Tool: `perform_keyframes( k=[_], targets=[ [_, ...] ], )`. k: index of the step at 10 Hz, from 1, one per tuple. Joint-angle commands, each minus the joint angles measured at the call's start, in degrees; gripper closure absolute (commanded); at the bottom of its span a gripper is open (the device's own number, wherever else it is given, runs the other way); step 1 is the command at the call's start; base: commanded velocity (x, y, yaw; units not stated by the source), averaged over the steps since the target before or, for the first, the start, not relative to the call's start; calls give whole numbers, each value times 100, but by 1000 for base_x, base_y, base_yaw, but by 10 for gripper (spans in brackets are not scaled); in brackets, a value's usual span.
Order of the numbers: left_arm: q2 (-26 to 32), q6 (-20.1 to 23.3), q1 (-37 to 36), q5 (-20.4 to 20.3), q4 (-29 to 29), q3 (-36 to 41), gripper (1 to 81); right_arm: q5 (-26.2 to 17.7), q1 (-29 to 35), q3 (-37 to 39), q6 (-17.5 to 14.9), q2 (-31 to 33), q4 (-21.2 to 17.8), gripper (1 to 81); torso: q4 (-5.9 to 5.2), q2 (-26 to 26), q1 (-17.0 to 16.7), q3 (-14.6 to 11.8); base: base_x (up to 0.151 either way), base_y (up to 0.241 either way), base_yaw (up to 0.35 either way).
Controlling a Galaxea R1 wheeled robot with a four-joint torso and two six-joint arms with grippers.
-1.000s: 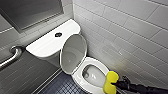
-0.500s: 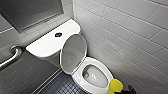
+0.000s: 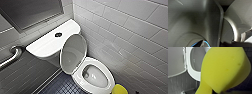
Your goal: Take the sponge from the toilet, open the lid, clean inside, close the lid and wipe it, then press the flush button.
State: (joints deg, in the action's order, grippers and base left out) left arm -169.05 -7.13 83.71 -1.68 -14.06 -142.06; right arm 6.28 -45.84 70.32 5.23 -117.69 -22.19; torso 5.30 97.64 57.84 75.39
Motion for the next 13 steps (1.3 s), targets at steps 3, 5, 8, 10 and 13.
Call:
perform_keyframes(
  k=[3, 5, 8, 10, 13],
  targets=[
    [-77, 36, 220, 379, 8, 117, 10, -318, 857, -777, -31, 1044, 109, 811, 0, 2, 0, 0, 0, 0, 0],
    [-86, 36, 220, 379, 17, 108, 10, -1108, 1728, -269, 13, 537, 101, 811, 0, 2, 0, 0, 0, 0, 0],
    [-95, 36, 220, 379, 43, 108, 10, -1832, 2494, 983, 31, -618, 101, 811, 0, 2, 0, 0, 0, 0, 0],
    [-103, 28, 220, 379, 43, 108, 10, -2421, 2890, 2248, 31, -1743, 109, 811, 0, 2, 0, 0, 0, 0, 0],
    [-103, 19, 212, 379, 43, 108, 10, -2939, 3470, 3426, 31, -2877, 162, 811, 0, 2, 0, 0, 0, 0, 0]
  ],
)
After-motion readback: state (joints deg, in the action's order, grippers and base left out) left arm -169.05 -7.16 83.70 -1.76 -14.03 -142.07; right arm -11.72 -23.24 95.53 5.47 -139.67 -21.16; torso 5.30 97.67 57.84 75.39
